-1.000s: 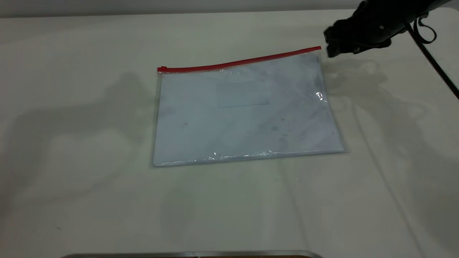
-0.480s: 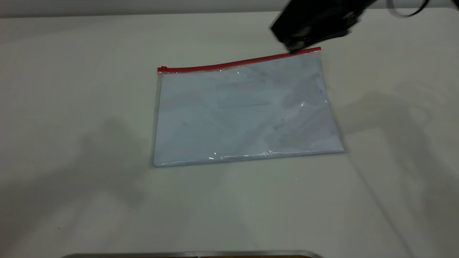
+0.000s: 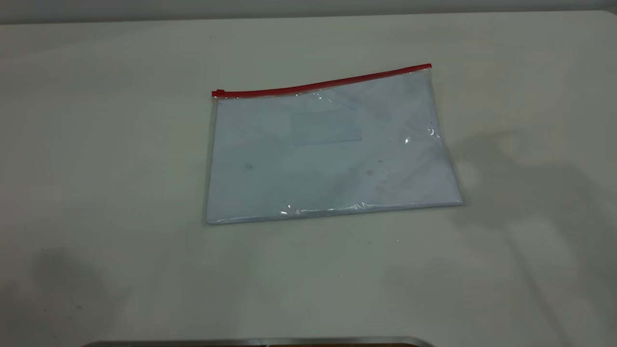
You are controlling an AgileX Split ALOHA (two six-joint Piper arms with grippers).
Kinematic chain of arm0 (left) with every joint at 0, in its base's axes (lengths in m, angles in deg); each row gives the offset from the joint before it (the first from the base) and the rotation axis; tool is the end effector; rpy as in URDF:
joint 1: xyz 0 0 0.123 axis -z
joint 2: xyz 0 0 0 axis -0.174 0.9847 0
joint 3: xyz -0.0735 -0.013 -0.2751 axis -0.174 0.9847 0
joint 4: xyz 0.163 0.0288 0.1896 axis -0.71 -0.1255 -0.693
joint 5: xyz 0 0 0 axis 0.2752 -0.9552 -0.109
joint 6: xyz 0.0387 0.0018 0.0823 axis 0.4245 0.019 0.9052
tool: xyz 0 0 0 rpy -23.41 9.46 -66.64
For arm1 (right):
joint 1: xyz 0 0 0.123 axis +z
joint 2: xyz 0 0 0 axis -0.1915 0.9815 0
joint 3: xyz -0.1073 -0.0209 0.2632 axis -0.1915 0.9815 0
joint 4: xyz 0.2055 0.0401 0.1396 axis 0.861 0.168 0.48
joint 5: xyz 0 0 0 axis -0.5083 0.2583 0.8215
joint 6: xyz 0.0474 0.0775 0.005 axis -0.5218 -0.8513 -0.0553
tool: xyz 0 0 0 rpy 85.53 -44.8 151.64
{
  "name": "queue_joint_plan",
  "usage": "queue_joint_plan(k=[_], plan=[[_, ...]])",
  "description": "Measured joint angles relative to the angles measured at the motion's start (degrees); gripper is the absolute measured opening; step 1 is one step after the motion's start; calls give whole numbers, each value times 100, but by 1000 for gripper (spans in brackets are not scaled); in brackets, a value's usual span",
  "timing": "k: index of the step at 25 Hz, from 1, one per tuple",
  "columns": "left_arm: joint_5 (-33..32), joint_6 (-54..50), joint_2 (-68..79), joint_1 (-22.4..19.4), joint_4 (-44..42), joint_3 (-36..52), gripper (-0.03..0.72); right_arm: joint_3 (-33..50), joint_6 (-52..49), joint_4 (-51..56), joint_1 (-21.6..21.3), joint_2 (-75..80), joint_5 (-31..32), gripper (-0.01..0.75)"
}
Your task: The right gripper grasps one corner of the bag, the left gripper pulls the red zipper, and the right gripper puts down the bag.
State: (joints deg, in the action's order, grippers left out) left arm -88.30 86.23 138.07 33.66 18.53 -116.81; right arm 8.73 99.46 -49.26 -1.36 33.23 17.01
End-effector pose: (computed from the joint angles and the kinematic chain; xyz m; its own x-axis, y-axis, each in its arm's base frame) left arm 0.1402 -0.0769 0.4317 -0.6341 0.2820 -0.7200 0.5021 0.8583 -0.1061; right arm 0.3061 0.0820 0.2819 -0.9057 -0.3598 -0.2243 -0.4132 0.8677 0.2763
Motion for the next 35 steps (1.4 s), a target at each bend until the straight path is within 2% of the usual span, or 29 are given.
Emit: queue_joint_plan(k=[8, 15, 23, 30, 35], plan=[[0, -857, -1873, 0, -983, 2048, 416, 1635, -163, -103, 0, -2968, 143, 409], [0, -1155, -3235, 0, -1246, 2980, 416, 3224, -657, -584, 0, -5381, 138, 409], [0, -1485, -4303, 0, -1692, 4020, 416, 4580, -1543, -1798, 0, -7867, -295, 409], [74, -1414, -4659, 0, -1712, 4487, 416, 4704, -1670, -1854, 0, -8334, -421, 408], [158, -1016, -4665, 0, -1370, 4512, 416, 4704, -1680, -1838, 0, -8334, -421, 408]])
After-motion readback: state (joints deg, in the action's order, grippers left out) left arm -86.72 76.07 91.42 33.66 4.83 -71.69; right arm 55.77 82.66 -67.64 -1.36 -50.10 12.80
